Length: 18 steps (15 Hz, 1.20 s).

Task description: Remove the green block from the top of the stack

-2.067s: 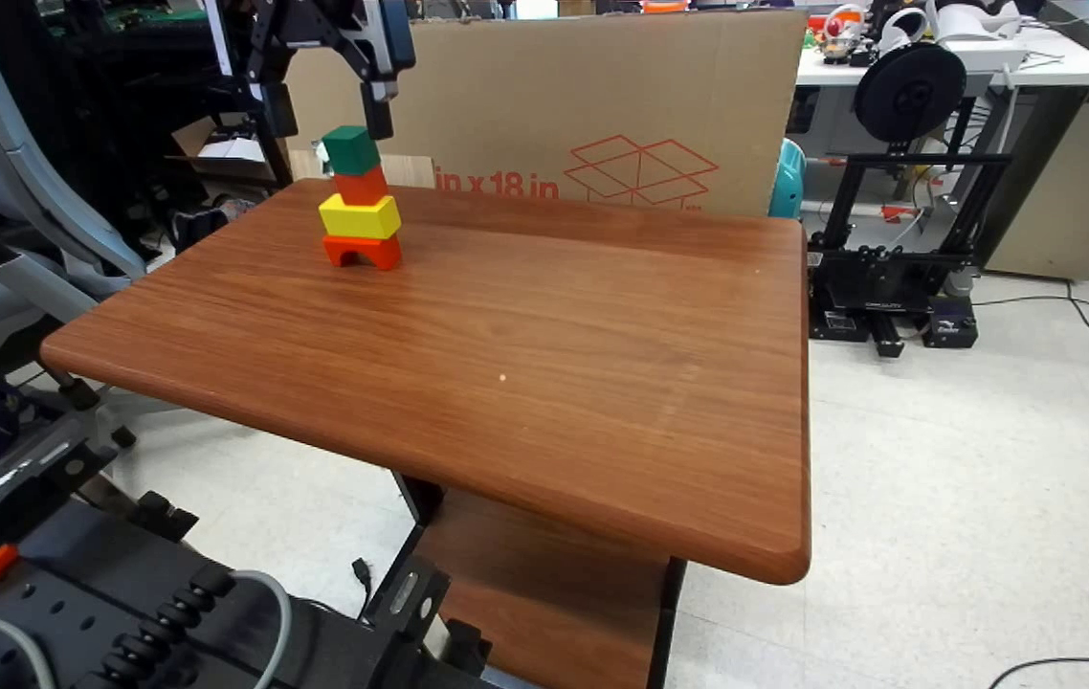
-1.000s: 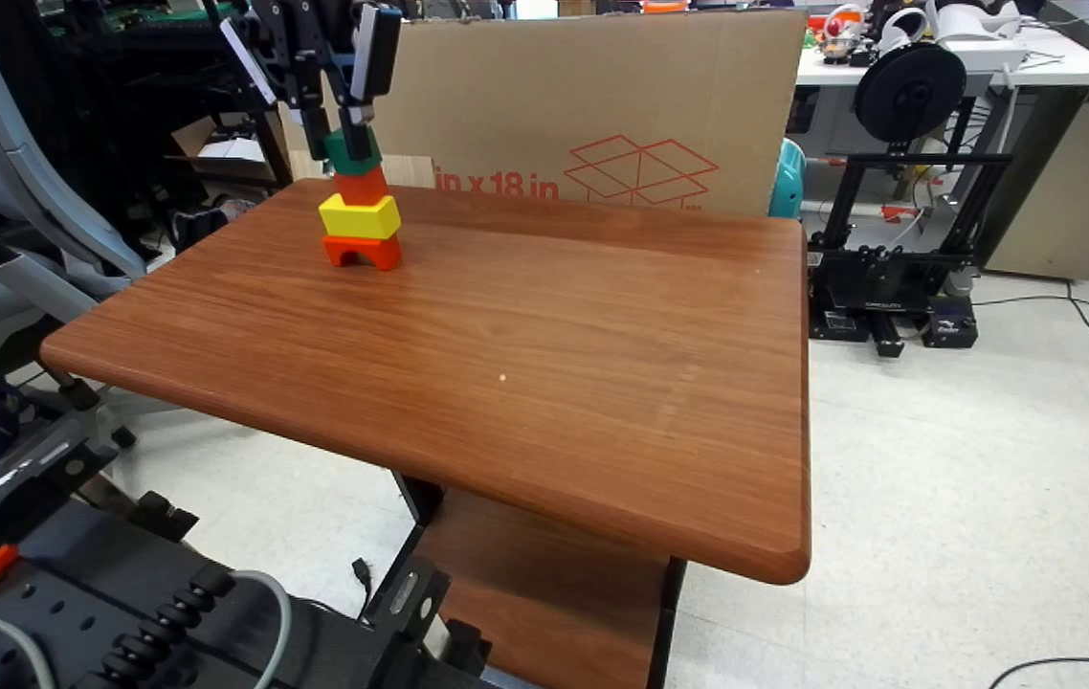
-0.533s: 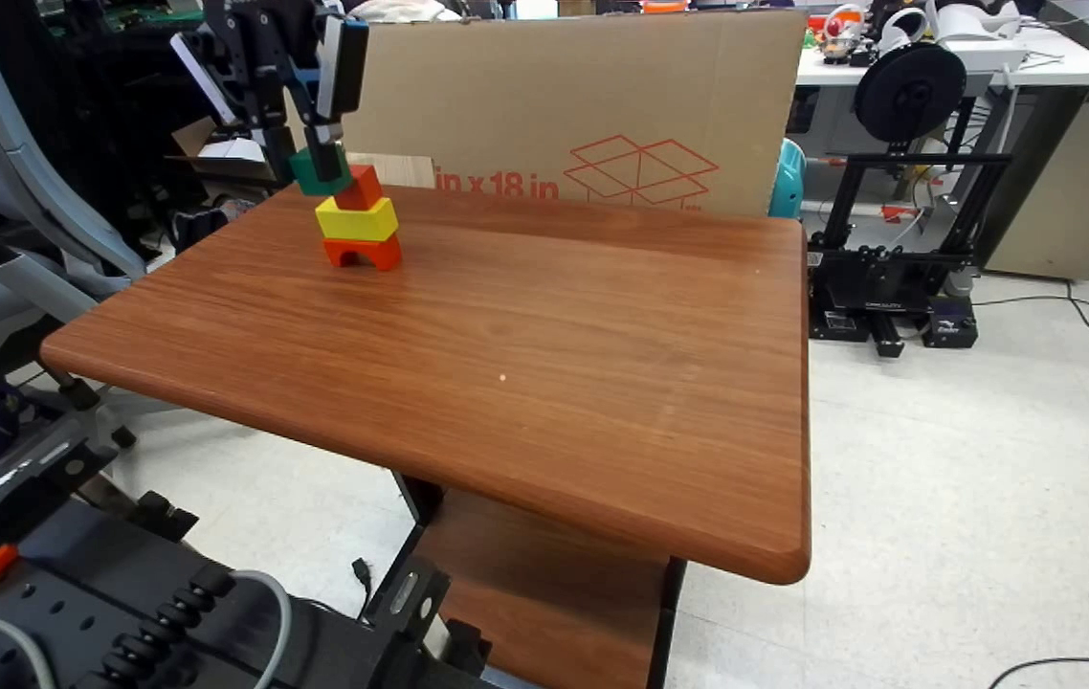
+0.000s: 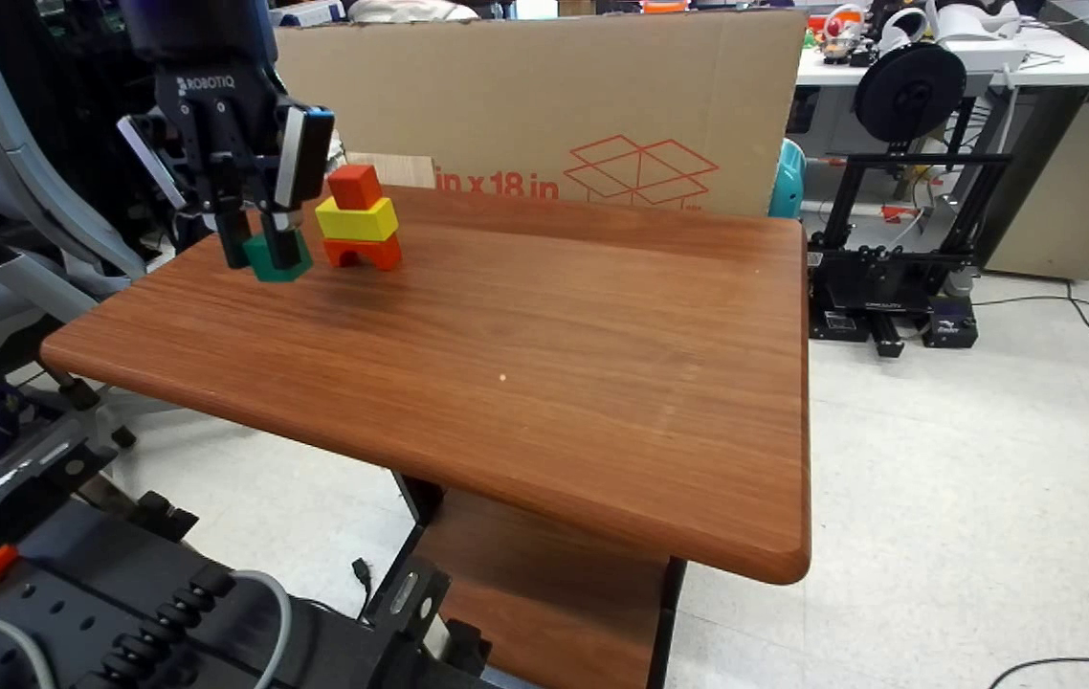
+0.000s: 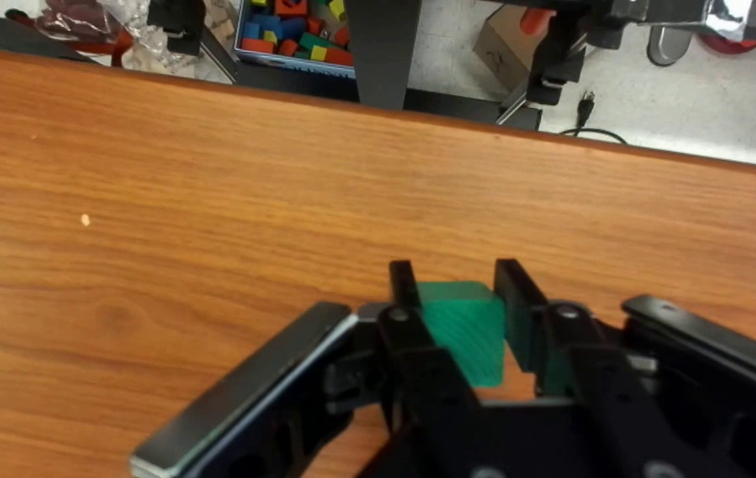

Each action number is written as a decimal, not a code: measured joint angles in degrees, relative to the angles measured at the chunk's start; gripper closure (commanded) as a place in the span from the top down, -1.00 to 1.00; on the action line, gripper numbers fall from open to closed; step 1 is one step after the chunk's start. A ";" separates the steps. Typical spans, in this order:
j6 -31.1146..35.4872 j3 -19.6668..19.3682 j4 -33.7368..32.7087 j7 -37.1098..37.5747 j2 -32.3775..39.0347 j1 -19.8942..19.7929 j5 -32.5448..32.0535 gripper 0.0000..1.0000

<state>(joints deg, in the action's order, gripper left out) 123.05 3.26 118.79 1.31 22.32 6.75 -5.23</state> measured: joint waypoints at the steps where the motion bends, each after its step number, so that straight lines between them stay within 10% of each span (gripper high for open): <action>1: 0.01 0.04 0.21 -0.15 0.20 -0.01 0.05 -0.83; 13: 12.24 0.60 2.93 -0.16 4.60 0.13 0.09 -0.83; 14: 12.62 0.61 3.07 -0.16 4.55 0.13 0.11 0.17; 18: 14.47 0.63 3.64 -0.16 4.51 0.12 0.42 0.61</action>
<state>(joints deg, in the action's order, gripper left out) 137.52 3.89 122.43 1.14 26.83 6.88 -4.81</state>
